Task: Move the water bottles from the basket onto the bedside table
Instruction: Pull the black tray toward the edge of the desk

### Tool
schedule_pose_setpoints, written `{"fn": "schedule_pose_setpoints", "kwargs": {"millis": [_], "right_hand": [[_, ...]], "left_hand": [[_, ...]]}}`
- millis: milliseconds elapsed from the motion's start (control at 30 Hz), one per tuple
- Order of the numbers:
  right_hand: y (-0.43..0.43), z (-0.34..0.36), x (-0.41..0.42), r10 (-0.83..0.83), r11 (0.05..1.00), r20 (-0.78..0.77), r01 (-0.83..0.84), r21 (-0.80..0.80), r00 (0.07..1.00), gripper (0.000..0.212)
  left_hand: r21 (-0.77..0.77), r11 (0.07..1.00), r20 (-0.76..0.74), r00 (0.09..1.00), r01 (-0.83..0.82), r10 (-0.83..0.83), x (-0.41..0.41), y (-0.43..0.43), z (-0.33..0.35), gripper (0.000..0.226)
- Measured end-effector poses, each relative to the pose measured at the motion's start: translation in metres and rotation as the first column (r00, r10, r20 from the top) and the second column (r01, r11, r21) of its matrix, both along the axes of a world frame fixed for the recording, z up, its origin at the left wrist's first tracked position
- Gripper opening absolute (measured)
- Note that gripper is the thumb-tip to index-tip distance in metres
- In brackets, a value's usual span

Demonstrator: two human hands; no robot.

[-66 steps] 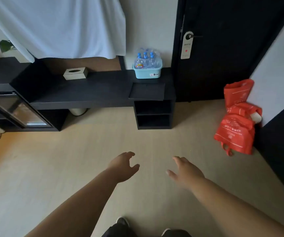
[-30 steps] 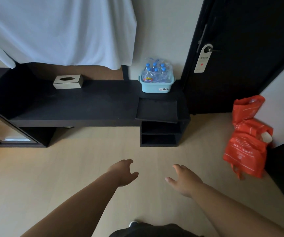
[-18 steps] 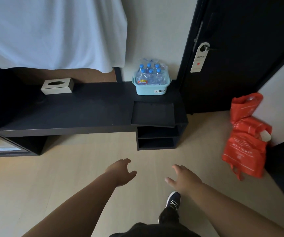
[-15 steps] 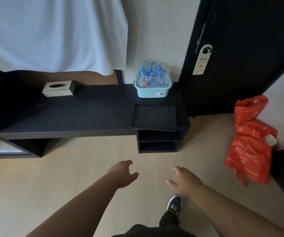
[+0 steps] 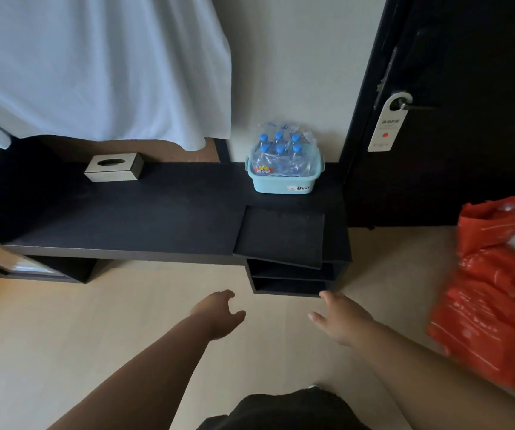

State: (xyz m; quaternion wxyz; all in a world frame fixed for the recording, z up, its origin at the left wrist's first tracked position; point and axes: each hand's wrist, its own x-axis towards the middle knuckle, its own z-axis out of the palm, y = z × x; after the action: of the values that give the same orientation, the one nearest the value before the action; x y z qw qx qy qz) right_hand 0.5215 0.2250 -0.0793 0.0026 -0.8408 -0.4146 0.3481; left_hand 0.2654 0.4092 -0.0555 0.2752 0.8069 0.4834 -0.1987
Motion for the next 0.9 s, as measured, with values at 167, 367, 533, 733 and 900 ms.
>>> {"fn": "schedule_pose_setpoints", "kwargs": {"millis": [167,367,533,733,900], "right_hand": [[0.020,-0.003,0.042,-0.013,1.000,-0.010,0.013,0.004,1.000,0.077],[0.043,-0.009,0.063,0.017,1.000,-0.034,-0.017,-0.004,0.999,0.075],[0.062,-0.016,0.077,0.027,0.999,-0.034,-0.028,-0.023,0.999,0.077],[0.106,-0.015,0.104,0.002,1.000,-0.016,-0.002,-0.007,1.000,0.079],[0.151,-0.011,0.124,-0.070,0.997,-0.013,0.069,-0.023,0.997,0.076]], "left_hand": [[0.008,0.999,-0.005,0.999,-0.043,0.043,0.023,0.009,0.001,0.074],[-0.002,0.999,-0.019,0.999,-0.048,0.048,0.045,0.029,-0.004,0.074],[-0.013,1.000,-0.018,1.000,-0.021,0.021,0.066,0.057,-0.012,0.074],[0.002,0.999,0.001,0.999,0.041,-0.041,0.090,0.118,-0.015,0.074],[0.014,0.994,-0.004,0.994,0.108,-0.108,0.112,0.186,-0.010,0.073]]}}
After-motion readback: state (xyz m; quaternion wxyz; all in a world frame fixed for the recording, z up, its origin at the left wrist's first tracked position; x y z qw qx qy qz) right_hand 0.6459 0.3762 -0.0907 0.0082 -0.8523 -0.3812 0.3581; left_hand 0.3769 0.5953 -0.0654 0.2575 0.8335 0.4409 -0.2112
